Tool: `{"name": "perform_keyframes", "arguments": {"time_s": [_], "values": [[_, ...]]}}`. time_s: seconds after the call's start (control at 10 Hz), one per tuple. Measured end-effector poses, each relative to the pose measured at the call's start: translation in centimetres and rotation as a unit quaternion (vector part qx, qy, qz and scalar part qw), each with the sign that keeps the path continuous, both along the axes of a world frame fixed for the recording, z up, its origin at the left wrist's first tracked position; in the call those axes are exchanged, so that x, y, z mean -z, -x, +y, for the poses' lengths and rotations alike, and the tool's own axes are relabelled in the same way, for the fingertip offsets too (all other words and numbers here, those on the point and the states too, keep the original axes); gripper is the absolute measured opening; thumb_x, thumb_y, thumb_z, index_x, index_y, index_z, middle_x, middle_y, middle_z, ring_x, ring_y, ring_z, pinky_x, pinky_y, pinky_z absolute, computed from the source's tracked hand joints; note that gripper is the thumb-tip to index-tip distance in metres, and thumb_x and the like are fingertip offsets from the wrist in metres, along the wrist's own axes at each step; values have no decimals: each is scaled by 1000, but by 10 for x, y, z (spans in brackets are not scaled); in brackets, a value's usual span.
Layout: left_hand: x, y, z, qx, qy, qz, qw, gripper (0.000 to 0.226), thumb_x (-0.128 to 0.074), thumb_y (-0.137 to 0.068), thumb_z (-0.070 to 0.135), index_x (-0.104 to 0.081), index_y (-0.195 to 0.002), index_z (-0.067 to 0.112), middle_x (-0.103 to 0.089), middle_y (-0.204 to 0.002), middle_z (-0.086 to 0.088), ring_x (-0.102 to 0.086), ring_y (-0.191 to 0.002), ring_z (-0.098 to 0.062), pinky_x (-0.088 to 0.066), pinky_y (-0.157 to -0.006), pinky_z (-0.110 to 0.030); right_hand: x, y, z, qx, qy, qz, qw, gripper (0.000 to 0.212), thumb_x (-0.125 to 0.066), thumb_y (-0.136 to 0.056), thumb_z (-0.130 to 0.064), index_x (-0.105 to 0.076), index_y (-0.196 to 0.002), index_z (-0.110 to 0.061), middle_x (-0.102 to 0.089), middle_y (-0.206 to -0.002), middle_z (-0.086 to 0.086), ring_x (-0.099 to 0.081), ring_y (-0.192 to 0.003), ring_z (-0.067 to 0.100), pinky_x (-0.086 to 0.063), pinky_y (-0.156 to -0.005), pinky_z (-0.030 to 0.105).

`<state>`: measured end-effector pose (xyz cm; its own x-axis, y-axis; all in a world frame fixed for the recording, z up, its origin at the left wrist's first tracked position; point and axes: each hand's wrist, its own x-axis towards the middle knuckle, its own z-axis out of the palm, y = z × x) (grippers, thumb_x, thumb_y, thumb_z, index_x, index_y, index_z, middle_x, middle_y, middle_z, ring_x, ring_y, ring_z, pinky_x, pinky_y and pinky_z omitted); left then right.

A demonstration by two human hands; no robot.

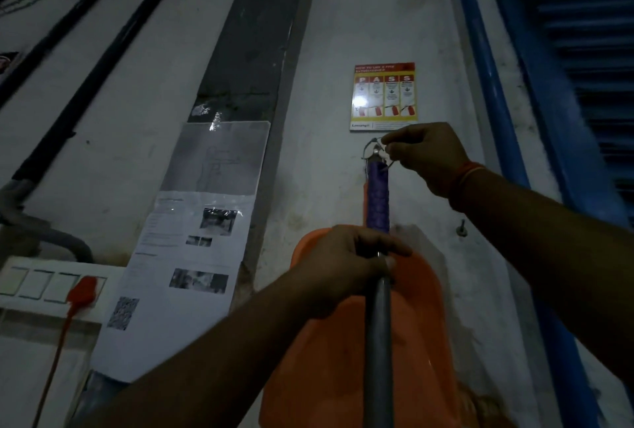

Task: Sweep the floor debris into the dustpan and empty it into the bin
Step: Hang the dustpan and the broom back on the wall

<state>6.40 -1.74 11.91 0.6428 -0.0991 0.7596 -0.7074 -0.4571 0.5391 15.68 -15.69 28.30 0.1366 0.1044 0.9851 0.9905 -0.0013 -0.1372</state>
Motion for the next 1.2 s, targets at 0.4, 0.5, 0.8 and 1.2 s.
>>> {"name": "perform_keyframes", "arguments": {"time_s": [0.4, 0.5, 0.8, 1.2], "values": [[-38, -17, -12, -17, 39, 33, 999, 27, -60, -96, -3, -76, -112, 11, -65, -121, -15, -69, -97, -25, -59, -64, -23, -32, -30, 14, 19, 19, 86, 996, 15, -69, -78, 4, -73, -76, -11, -71, -88, 14, -69, -85, 25, -60, -76, 31], [-29, -20, -8, -1, 52, 48, 997, 26, -60, -96, -3, -76, -111, 11, -66, -120, -13, -69, -98, -26, -58, -62, -22, -27, -34, 13, 34, 33, 84, 995, 9, -71, -79, 0, -73, -84, -6, -71, -89, 14, -68, -82, 20, -58, -71, 26], [-7, -30, 6, -6, 34, 59, 998, 27, -60, -96, 0, -75, -114, 14, -68, -122, -7, -68, -108, -25, -61, -76, -28, -2, -33, 12, 37, 49, 80, 995, 14, -69, -83, -2, -72, -96, -3, -71, -89, 11, -69, -81, 17, -55, -64, 17], [31, -31, 31, 22, 36, 45, 998, 24, -63, -96, 1, -75, -104, 19, -71, -112, -2, -69, -101, -17, -59, -80, -25, 108, -5, -14, -33, 58, 178, 982, 20, -64, -91, -15, -69, -100, 2, -68, -90, 22, -62, -75, 22, -54, -60, 23]]}}
